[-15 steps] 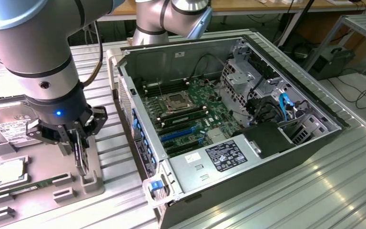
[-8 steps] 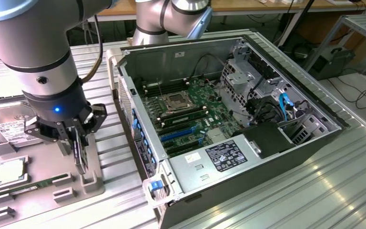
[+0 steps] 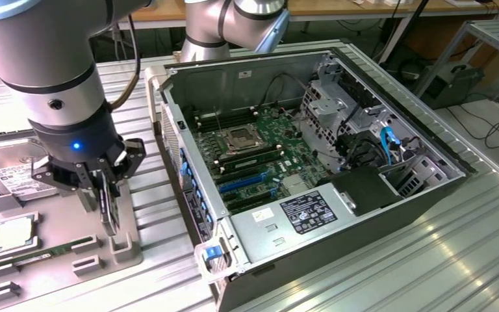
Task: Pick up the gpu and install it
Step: 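Pick up the gpu and move the gpu toward the slot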
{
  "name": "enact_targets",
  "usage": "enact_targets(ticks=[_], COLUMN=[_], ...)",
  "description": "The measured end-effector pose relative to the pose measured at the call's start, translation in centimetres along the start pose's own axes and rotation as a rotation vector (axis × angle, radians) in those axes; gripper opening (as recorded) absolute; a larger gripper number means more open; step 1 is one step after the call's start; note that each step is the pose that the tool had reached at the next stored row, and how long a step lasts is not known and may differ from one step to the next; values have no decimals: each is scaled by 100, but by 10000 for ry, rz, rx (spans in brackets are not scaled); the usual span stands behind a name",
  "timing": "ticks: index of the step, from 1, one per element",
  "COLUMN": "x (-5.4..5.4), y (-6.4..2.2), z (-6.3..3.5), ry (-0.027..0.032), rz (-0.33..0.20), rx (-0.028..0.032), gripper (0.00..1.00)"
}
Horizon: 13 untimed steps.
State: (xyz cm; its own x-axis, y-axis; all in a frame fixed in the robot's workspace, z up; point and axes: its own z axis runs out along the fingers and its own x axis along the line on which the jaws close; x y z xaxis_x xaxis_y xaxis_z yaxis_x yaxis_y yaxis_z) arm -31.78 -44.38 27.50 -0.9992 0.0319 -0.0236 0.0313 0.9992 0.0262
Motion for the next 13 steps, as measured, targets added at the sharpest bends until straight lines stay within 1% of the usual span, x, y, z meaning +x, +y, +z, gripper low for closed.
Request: enact_targets(ticks=[13], x=[-4], y=[2], z=[-79], ry=[1], rz=[0], rx=[1], gripper=[27])
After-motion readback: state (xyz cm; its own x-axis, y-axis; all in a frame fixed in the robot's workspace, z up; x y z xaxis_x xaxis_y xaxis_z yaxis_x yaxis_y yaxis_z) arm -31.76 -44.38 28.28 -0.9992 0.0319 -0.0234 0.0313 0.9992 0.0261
